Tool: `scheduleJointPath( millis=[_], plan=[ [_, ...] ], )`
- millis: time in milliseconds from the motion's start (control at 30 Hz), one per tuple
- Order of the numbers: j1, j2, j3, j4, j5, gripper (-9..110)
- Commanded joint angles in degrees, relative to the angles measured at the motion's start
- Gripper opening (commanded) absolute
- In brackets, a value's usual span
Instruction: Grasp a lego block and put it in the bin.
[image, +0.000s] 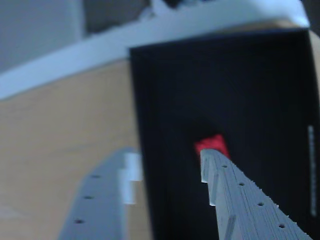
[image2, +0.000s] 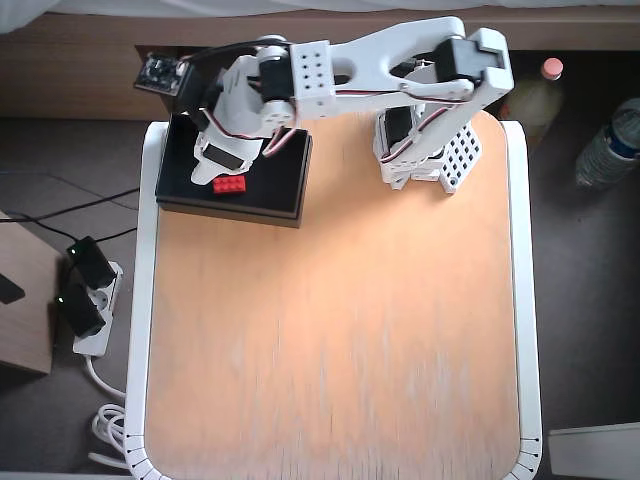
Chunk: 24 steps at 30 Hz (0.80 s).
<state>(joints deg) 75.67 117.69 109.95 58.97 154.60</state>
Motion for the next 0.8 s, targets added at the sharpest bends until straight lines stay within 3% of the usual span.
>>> scheduleJointPath(
  millis=[0, 500, 667, 767],
  plan=[
    [-3.69, 9.67, -7.65, -1.67, -1.23, 0],
    [-36.21, 26.37, -4.04, -1.67, 4.66, 0],
    [-47.55, 34.45, 4.83, -3.34, 7.29, 0],
    [-53.70, 42.36, 16.35, -10.90, 10.20, 0]
  ],
)
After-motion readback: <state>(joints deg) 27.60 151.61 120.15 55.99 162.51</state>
